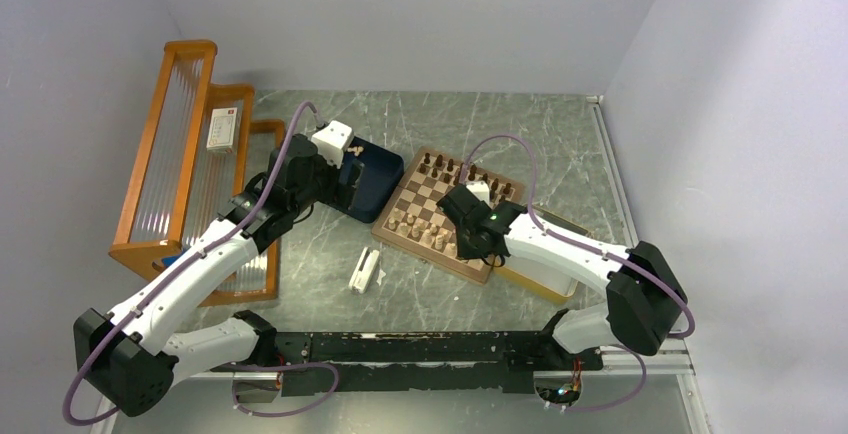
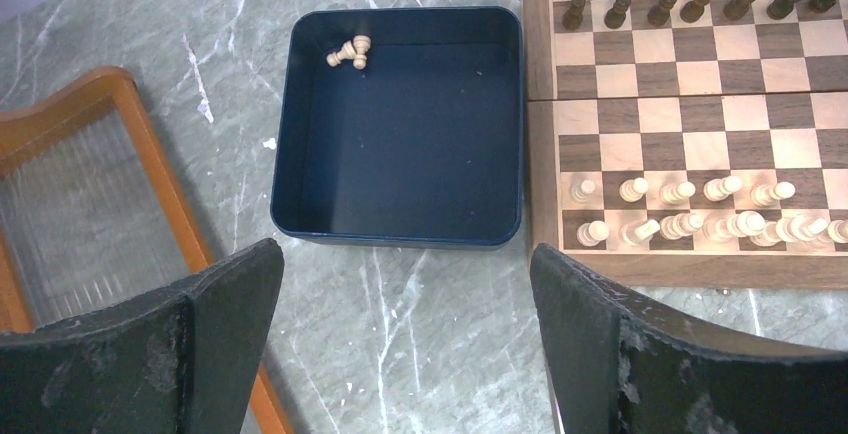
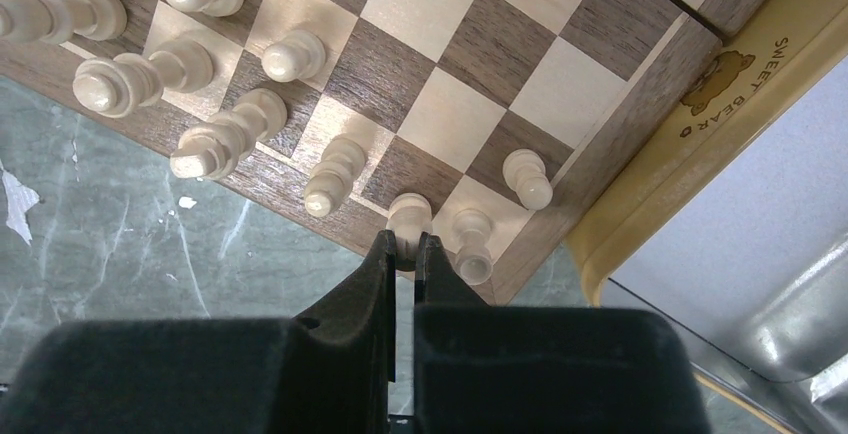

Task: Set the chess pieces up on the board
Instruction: Place the chess piece on the chessboard.

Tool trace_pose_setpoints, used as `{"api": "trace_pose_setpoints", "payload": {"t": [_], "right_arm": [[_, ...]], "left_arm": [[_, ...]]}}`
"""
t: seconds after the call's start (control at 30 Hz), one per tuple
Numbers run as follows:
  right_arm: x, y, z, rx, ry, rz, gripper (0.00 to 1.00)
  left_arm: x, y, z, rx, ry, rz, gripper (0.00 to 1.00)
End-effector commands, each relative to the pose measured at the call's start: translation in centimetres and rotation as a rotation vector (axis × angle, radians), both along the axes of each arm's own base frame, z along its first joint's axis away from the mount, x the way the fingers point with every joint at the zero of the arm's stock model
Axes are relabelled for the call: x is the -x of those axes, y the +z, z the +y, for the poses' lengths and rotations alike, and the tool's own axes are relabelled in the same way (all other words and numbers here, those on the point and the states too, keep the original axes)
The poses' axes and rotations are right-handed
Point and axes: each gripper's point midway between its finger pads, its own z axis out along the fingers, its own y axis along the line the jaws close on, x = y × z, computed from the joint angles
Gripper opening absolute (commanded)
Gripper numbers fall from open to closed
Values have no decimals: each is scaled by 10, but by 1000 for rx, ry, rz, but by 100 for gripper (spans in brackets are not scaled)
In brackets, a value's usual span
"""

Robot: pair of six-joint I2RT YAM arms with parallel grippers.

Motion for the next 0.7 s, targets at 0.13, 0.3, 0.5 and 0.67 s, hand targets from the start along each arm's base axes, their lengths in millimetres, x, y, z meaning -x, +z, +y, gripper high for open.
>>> {"api": "trace_pose_setpoints", "payload": {"t": [0.13,0.3,0.5,0.67], "right_arm": [[-5,-7,-5,37,-9,-7,3],[-4,-10,-3,14,-3,-1,4],[-5,-12,-7,24,-13,-2,4],[-6,-10,-6,16,-14,-4,4]], "left_arm": [[0,5,3,4,16,-22,98],[-1,4,3,3,16,-20,97],[-1,2,2,-1,11,-12,97],[-1,2,2,-1,10,-14,98]]}}
